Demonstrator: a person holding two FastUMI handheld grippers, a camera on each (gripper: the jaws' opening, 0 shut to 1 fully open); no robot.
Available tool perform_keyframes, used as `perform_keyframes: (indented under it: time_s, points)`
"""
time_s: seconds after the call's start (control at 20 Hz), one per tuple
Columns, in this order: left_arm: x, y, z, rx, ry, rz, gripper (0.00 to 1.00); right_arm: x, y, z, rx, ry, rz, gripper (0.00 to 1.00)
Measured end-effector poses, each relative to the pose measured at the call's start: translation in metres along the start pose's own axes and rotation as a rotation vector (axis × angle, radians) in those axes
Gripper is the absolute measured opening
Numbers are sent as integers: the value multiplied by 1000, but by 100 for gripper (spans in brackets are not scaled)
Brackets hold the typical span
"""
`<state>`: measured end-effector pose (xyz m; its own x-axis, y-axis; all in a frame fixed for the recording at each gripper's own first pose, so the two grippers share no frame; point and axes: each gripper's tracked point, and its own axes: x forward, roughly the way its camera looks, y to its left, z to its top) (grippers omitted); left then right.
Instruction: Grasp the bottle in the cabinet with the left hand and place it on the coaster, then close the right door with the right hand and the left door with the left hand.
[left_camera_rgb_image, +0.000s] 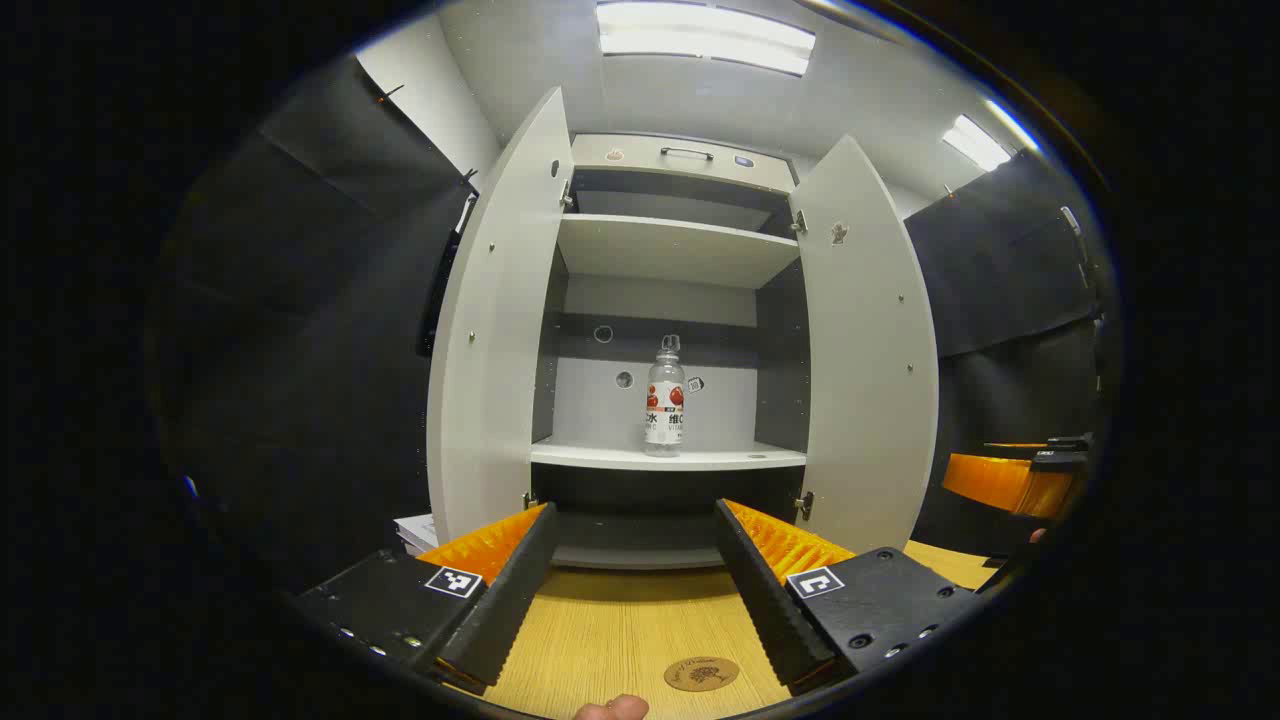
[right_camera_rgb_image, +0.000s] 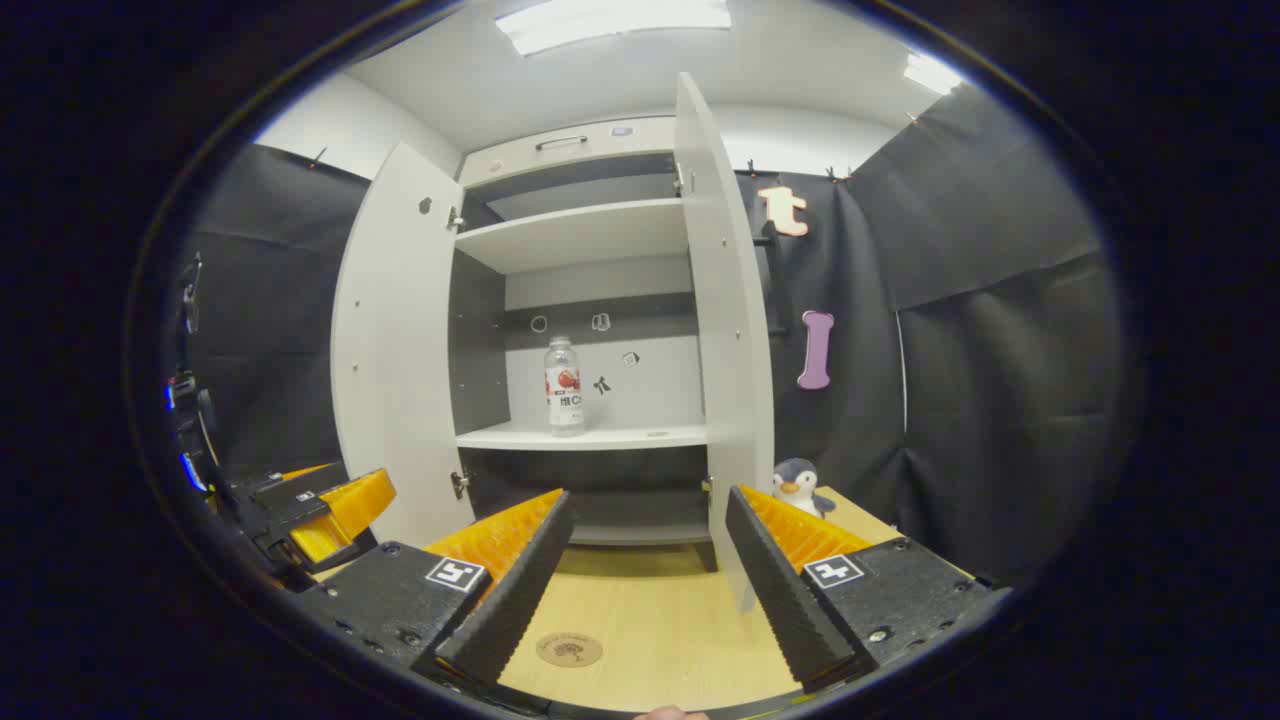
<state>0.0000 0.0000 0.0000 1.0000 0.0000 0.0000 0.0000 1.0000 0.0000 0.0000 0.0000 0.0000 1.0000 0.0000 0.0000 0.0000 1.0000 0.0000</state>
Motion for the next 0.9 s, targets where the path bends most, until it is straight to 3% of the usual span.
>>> perform_keyframes:
  time_s: [0.4, 0.45, 0.5, 0.6, 0.65, 0.9]
  points:
    - [-1, -1, -1, 9, 1, -3, 95, -2, -1, -1, 5, 8, -3, 100]
    - [-1, 0, -1, 9, 1, -3, 99, -2, -1, -1, 6, 7, -3, 100]
    - [-1, -1, -1, 8, 1, -4, 95, -2, 0, -1, 6, 7, -4, 100]
    - [0, -1, 0, 8, -4, -5, 99, -3, 0, 0, 4, 6, -2, 100]
    - [0, -1, 1, 9, -6, -6, 95, -2, 0, 0, 2, 5, -3, 100]
    - [0, -2, 2, 7, -9, -11, 95, -4, 0, 1, 0, 0, -7, 100]
